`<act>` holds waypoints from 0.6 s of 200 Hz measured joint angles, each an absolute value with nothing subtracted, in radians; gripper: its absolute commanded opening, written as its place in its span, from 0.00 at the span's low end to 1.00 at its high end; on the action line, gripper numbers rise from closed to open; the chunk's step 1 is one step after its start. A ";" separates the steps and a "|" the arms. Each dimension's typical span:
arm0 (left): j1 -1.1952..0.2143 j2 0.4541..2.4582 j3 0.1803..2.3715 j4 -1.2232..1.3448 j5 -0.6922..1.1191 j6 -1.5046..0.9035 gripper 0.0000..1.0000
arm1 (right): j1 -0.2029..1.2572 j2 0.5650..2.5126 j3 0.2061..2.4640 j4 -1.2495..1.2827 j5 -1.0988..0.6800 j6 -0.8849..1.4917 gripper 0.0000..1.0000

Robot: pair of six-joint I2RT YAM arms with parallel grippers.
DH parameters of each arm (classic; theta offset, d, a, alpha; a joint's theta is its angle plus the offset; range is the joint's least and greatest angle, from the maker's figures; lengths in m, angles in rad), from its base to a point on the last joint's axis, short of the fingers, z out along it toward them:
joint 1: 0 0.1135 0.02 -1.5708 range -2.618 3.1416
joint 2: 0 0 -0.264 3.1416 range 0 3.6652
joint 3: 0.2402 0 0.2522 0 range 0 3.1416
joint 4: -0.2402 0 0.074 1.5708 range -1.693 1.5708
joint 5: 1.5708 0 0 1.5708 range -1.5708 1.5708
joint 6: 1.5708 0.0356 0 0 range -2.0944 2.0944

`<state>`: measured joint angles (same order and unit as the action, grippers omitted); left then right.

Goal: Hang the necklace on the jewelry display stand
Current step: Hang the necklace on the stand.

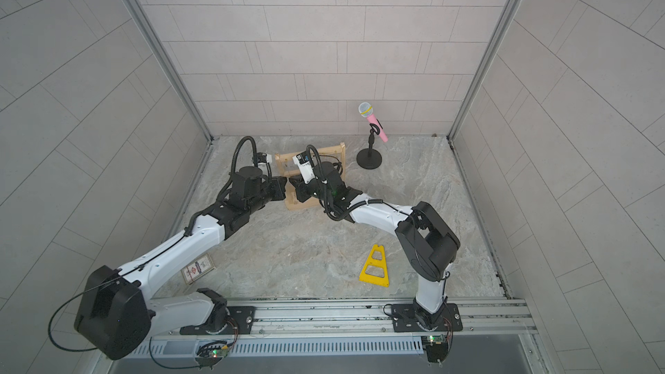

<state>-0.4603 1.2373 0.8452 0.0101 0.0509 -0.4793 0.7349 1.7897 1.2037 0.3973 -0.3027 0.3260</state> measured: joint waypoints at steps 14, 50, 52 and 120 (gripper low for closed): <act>-0.460 1.237 0.845 0.010 0.051 -0.479 0.00 | 0.735 1.790 1.204 0.397 -0.301 0.326 0.04; -0.460 1.237 0.845 0.010 0.051 -0.479 0.00 | 0.735 1.790 1.203 0.398 -0.286 0.325 0.02; -0.460 1.237 0.845 0.010 0.051 -0.480 0.00 | 0.735 1.790 1.202 0.398 -0.284 0.325 0.02; -0.460 1.239 0.847 0.019 0.051 -0.480 0.00 | 0.735 1.771 1.172 0.404 -0.233 0.319 0.02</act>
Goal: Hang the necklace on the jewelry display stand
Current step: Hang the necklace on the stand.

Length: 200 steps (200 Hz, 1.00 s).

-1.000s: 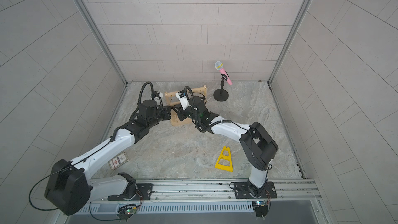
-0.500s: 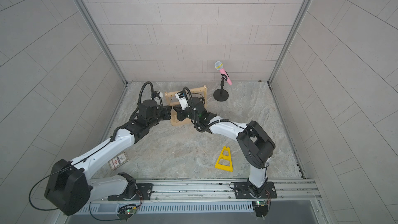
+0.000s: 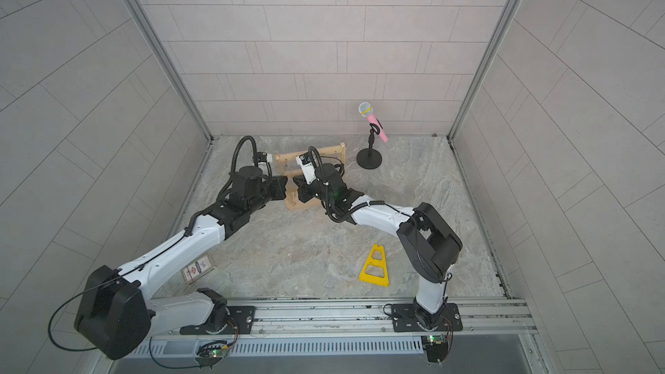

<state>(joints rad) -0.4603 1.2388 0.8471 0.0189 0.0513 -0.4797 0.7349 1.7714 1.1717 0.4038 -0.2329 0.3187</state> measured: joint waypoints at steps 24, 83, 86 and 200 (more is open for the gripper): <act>-0.460 1.246 0.850 0.023 0.051 -0.480 0.00 | 0.735 1.771 1.172 0.407 -0.212 0.318 0.02; -0.460 1.248 0.850 0.025 0.047 -0.479 0.00 | 0.735 1.771 1.172 0.412 -0.221 0.318 0.02; -0.460 1.248 0.850 0.025 0.046 -0.479 0.00 | 0.735 1.771 1.172 0.412 -0.225 0.318 0.02; -0.460 1.228 0.850 0.001 0.006 -0.478 0.00 | 0.759 1.773 1.219 0.391 -0.318 0.314 0.02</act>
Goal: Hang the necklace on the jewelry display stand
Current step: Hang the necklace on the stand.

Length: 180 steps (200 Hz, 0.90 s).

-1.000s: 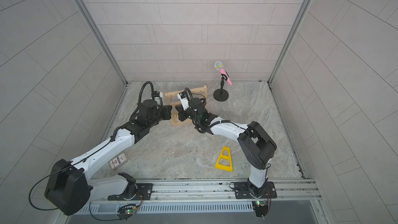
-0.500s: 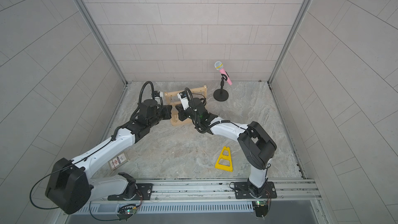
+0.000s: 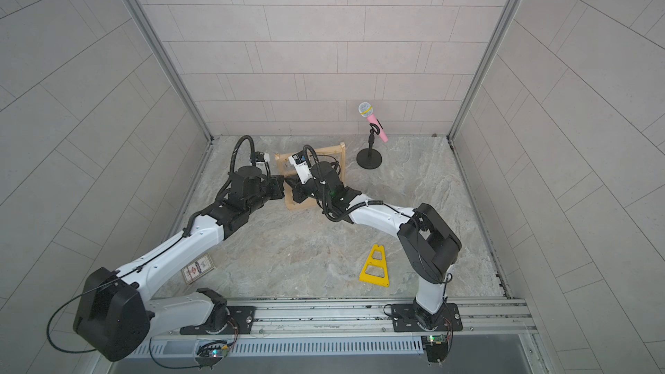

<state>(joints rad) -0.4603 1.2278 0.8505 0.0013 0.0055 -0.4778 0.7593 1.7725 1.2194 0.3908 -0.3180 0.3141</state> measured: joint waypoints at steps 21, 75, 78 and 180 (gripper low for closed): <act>-0.460 1.228 0.850 0.001 0.006 -0.478 0.00 | 0.759 1.773 1.219 0.382 -0.318 0.312 0.02; -0.460 1.228 0.850 0.001 0.006 -0.478 0.00 | 0.759 1.773 1.219 0.356 -0.288 0.294 0.02; -0.460 1.228 0.850 0.001 0.006 -0.478 0.00 | 0.759 1.773 1.219 0.355 -0.286 0.293 0.02; -0.458 1.236 0.851 0.002 0.006 -0.478 0.00 | 0.759 1.740 1.194 0.331 -0.213 0.286 0.02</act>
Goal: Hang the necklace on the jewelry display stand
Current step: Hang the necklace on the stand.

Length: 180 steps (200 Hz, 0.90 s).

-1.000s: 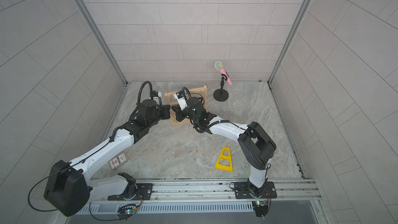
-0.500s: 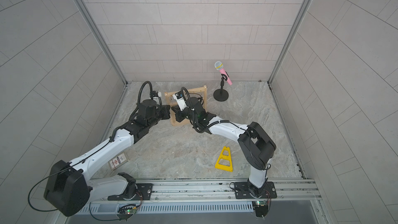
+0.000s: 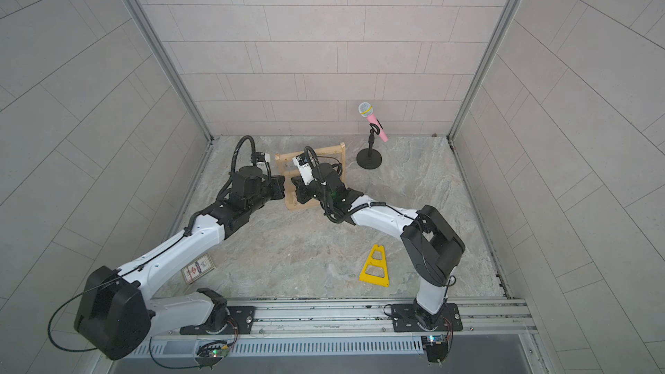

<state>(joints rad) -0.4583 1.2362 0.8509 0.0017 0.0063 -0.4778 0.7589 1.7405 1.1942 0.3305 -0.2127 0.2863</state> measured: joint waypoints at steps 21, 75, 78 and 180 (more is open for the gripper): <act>-0.458 1.236 0.851 0.002 0.006 -0.478 0.00 | 0.759 1.739 1.194 0.331 -0.214 0.285 0.02; -0.458 1.236 0.851 0.001 0.006 -0.478 0.00 | 0.759 1.739 1.195 0.329 -0.264 0.288 0.02; -0.458 1.236 0.851 0.001 0.006 -0.477 0.00 | 0.759 1.739 1.195 0.329 -0.268 0.289 0.02; -0.458 1.236 0.851 0.001 0.006 -0.477 0.00 | 0.759 1.739 1.206 0.329 -0.276 0.292 0.02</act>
